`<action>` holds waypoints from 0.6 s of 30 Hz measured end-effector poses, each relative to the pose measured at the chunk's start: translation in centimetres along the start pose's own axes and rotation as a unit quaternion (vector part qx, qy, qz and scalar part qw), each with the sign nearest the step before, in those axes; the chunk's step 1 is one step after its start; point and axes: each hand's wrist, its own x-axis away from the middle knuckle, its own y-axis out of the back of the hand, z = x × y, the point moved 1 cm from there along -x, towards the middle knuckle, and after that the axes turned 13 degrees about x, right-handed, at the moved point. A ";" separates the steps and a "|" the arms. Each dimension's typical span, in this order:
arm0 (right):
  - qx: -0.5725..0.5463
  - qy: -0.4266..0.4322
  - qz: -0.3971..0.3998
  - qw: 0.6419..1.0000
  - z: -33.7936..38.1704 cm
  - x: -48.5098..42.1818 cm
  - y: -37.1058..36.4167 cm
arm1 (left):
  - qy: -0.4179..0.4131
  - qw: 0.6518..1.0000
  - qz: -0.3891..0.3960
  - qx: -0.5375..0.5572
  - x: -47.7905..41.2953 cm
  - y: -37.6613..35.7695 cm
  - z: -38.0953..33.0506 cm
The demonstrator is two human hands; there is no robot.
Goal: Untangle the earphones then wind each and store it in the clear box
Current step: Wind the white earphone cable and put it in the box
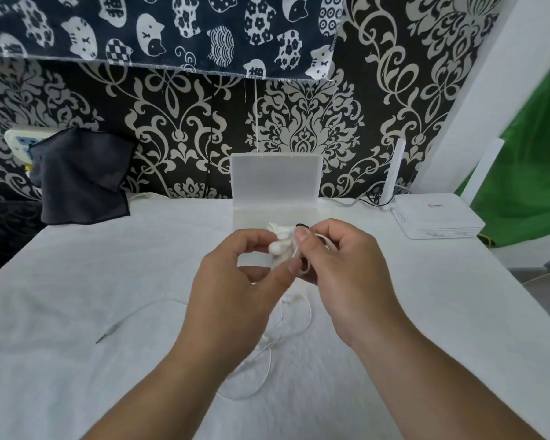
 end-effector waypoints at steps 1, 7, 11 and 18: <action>-0.007 0.004 0.020 1.000 0.1 0.1 0.0 | 0.002 1.000 -0.012 0.000 -0.2 0.1 0.1; -0.012 -0.021 0.131 0.991 0.6 -0.7 1.5 | 0.028 0.998 -0.007 0.060 -1.3 1.4 0.4; 0.001 -0.043 0.133 0.990 0.9 -1.3 2.7 | 0.043 0.995 0.001 0.094 -1.7 1.6 0.7; 0.024 -0.020 0.120 0.992 1.1 -1.4 3.1 | 0.040 0.991 -0.008 0.129 -1.9 1.7 1.0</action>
